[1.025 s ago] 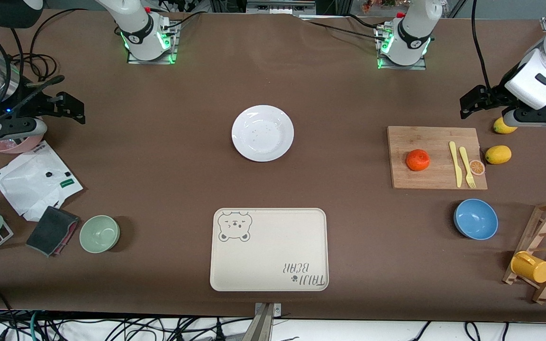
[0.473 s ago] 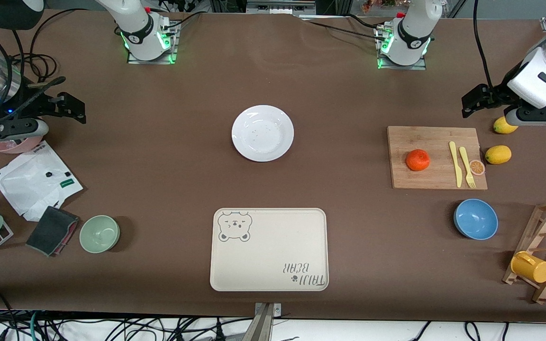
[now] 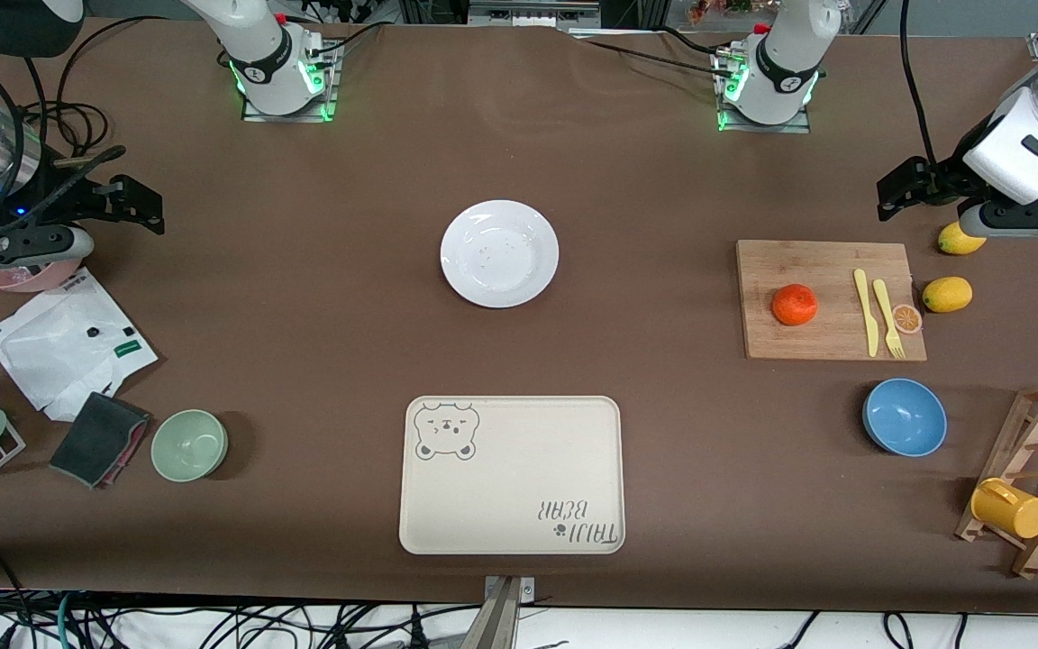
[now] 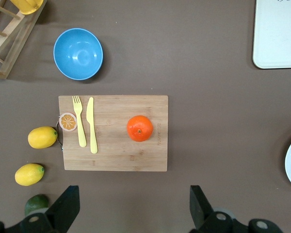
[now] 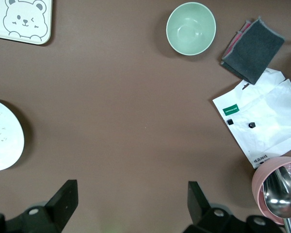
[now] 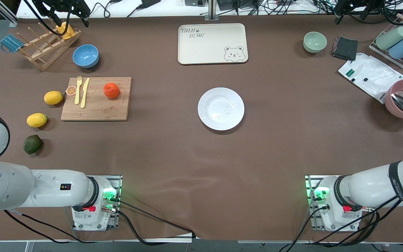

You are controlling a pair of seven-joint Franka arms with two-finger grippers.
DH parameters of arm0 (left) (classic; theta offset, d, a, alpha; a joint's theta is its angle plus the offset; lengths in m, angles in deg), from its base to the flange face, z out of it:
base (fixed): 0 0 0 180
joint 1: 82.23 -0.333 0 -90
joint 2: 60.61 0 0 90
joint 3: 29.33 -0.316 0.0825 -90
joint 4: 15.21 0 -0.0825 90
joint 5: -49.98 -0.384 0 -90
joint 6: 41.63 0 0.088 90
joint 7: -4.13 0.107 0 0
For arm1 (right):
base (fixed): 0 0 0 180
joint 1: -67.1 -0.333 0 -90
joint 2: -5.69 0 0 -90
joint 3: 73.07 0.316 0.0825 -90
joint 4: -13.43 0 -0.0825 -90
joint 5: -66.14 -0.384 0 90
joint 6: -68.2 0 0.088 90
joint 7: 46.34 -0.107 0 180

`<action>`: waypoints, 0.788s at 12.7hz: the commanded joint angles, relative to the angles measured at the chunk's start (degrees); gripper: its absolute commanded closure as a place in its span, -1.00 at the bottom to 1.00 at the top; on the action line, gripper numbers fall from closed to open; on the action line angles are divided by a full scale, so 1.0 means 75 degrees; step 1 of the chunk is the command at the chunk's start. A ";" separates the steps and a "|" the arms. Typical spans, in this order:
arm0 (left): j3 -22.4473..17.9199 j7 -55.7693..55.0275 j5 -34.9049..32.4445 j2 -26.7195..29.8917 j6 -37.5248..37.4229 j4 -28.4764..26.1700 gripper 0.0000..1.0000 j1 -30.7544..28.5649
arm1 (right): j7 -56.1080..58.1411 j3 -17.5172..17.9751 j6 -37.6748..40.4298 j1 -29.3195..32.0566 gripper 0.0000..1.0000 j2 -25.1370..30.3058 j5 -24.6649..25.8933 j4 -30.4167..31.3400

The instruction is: Place orange and plate with both arms

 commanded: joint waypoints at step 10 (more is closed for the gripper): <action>-0.0041 0.0195 -0.0179 -0.0798 -0.0185 0.0144 -1.00 0.0055 | -0.0110 -0.0005 0.0118 -0.0010 -1.00 -0.0012 -0.0059 -0.0055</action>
